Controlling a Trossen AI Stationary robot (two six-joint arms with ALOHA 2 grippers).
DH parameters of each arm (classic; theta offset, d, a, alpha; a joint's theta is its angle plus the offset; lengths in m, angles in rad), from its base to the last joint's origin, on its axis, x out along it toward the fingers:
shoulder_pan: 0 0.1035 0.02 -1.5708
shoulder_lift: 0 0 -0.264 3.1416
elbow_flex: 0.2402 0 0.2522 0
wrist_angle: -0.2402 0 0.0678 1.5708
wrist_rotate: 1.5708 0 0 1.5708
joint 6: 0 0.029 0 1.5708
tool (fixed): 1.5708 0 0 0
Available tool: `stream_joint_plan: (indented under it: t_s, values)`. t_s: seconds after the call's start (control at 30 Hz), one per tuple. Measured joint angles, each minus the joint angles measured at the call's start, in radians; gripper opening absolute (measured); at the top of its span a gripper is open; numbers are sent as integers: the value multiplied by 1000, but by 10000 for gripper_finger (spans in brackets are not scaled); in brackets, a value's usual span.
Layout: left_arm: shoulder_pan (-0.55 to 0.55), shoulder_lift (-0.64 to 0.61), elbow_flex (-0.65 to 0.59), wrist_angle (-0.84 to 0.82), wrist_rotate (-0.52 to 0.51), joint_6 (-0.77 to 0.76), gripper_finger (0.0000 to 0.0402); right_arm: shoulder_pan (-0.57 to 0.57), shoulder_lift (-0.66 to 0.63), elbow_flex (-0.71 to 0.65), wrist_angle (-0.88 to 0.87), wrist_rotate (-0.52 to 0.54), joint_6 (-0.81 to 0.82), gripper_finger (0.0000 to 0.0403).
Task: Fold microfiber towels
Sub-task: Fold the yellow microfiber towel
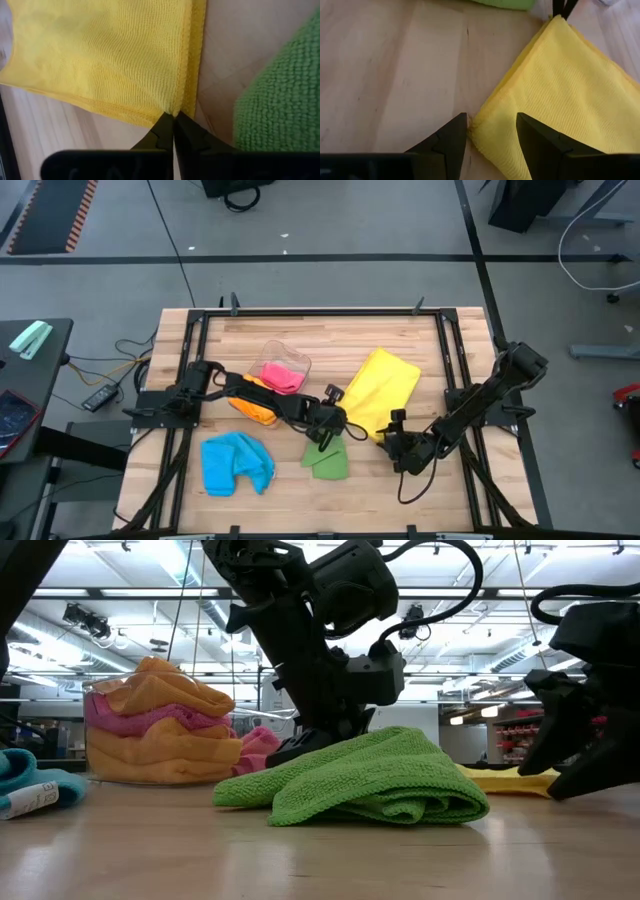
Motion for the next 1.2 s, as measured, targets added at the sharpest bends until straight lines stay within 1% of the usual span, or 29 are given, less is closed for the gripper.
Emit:
stream_joint_plan:
  t_s: [0.1,0.27,0.37,0.47,0.57,0.63,0.77,0.9,1.0,1.1,1.2]
  values:
    - [5,-1,0,-1,13,-6,12,-6,1,0,14,-1,-35,197]
    - [9,-1,0,-2,29,-22,34,-8,-24,10,24,-32,-125,246]
    - [9,-1,0,-3,29,-23,30,-9,-8,12,23,-31,-175,268]
    - [9,-1,0,-4,30,-33,16,-7,21,15,33,-8,-193,271]
    - [9,-1,0,-4,31,-43,9,-6,36,16,33,13,-192,263]
    - [9,-1,0,-4,31,-43,11,-6,36,16,30,25,-198,254]
    - [9,0,0,-4,32,-43,31,-10,35,16,-5,52,-220,229]
    - [9,0,0,-3,32,-44,35,-22,36,16,-29,54,-225,188]
    - [9,0,0,-3,32,-46,22,-32,36,14,-33,38,-237,140]
    - [9,1,0,-3,32,-52,12,-39,37,13,-31,6,-240,80]
    - [8,-1,-1,3,23,-51,20,-39,35,13,-16,-14,-224,27]
